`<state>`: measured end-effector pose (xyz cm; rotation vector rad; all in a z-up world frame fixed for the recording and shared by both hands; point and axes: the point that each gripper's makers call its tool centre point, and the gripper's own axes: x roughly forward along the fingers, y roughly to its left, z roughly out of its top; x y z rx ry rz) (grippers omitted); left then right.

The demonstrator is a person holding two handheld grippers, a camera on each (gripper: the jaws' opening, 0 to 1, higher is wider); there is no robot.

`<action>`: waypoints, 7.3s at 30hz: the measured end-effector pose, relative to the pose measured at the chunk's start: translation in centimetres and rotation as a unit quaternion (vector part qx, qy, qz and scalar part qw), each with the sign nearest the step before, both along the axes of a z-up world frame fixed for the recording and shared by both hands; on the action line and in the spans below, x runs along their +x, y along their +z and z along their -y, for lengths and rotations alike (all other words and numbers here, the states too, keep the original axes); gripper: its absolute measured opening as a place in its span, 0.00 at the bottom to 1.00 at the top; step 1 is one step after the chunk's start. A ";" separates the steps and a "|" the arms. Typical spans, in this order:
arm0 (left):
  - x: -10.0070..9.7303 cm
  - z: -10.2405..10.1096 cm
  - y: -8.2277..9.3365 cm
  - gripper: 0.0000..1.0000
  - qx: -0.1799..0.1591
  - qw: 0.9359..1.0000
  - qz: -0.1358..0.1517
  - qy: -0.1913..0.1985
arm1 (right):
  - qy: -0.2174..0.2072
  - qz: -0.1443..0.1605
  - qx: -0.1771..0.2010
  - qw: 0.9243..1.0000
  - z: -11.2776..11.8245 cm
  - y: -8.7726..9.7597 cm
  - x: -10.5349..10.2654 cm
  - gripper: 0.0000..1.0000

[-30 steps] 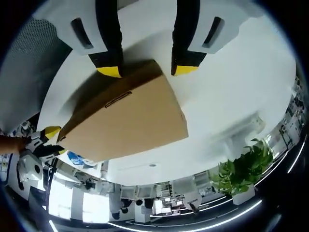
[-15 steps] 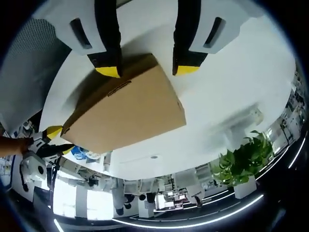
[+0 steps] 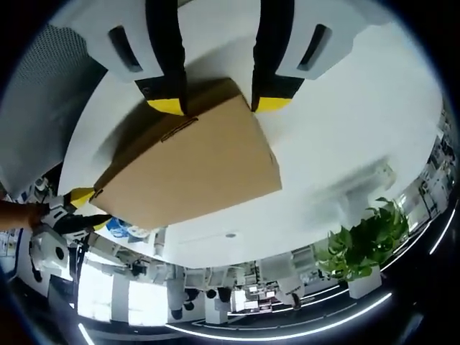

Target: Operate the shoe box by opening the lid, removing the specified soft item, and placing it in the target area until the item is outside and the box remains undamaged.

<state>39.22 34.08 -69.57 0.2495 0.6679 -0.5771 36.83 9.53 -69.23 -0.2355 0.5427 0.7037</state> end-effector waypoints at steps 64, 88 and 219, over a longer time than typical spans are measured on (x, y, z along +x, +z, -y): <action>0.2 0.5 -2.0 0.39 0.035 0.999 -0.005 0.004 | 0.027 0.032 -0.055 0.998 0.2 -1.5 0.0 0.44; 0.4 -0.3 -1.6 0.39 0.029 1.000 -0.002 -0.008 | 0.020 -0.009 -0.051 0.998 0.7 -2.6 -0.6 0.38; 9.2 1.0 -0.5 0.54 -0.007 1.000 -0.009 0.022 | -0.060 -0.042 0.012 0.997 3.0 -0.1 10.7 0.52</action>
